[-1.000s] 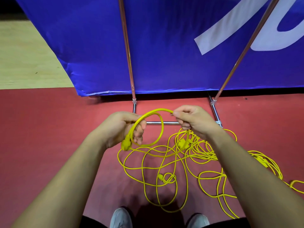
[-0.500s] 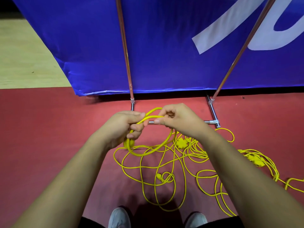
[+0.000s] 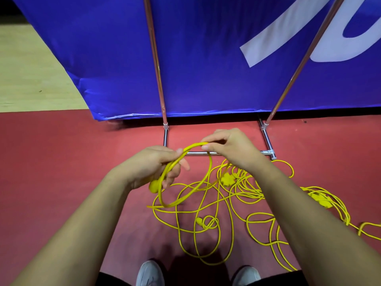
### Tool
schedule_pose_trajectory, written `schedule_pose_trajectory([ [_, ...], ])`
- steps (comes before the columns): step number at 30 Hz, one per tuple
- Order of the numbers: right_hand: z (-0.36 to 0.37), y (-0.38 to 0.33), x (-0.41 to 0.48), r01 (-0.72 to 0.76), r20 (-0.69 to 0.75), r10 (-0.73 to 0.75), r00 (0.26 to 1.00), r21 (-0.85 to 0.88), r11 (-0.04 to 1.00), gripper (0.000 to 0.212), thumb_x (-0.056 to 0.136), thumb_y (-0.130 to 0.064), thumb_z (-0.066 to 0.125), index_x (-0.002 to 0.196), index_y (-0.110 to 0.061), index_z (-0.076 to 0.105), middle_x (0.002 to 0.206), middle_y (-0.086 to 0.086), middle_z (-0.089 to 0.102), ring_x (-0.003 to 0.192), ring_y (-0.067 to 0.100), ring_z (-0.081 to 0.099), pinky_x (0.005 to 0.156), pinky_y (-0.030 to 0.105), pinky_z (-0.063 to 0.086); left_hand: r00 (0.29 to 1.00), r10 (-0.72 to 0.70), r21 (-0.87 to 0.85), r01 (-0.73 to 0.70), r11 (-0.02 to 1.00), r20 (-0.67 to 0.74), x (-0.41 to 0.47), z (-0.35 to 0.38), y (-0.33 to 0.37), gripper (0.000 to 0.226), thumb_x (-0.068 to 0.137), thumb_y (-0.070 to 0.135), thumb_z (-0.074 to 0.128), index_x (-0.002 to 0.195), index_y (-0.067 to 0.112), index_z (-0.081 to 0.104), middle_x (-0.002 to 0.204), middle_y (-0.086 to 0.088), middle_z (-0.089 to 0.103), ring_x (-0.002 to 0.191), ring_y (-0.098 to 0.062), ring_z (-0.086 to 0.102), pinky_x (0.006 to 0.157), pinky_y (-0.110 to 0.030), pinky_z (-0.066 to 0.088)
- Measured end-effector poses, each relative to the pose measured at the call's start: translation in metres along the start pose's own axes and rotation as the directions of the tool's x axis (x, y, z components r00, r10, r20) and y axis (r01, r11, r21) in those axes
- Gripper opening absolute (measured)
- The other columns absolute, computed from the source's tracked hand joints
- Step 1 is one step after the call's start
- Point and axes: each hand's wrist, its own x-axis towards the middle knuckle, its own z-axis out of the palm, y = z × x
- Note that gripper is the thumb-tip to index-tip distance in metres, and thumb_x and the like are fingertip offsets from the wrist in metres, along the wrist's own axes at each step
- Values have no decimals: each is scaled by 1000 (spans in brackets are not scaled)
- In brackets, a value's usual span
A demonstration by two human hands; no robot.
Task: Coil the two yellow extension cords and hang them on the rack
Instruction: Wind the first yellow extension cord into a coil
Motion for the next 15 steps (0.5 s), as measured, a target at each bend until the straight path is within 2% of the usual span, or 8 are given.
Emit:
schedule_pose_trajectory([
  [3,6,-4,3,37,-32,-35,999,50,998,5,85,-11,71,90,-13,73,77,6,66,69,4,54,65,17,42,999,38,-127,-42,991,-33,1,2,1,35,94,32,45,79,3,55,50,1,27,35,-13,28,42,-24,24],
  [7,1,17,4,-6,-57,4,998,-36,999,8,90,-12,66,83,-17,66,67,-9,56,61,-1,46,60,15,37,986,110,-335,-146,931,-123,4,-2,7,36,96,36,42,70,10,48,49,6,23,34,-6,20,45,-26,11],
  [9,-1,34,3,-79,-59,74,996,-88,993,10,91,-14,64,81,-13,63,67,-8,53,58,-2,45,60,17,36,984,117,-405,-163,900,-137,4,-6,8,38,97,37,39,70,11,47,48,8,23,34,-5,20,45,-26,10],
  [12,3,53,-1,-160,-13,160,987,-122,980,12,94,-15,60,87,-5,60,66,-8,50,53,-3,47,53,12,34,983,122,-427,-169,888,-137,2,-6,7,39,99,37,37,70,13,46,48,8,23,36,-6,22,45,-25,14],
  [15,9,59,-2,-182,32,187,982,-115,977,11,97,-13,56,92,-4,58,72,-3,60,48,-7,49,48,9,34,978,145,-436,-197,878,-150,1,-2,8,39,99,38,35,69,15,43,48,8,25,41,-12,29,46,-26,22],
])
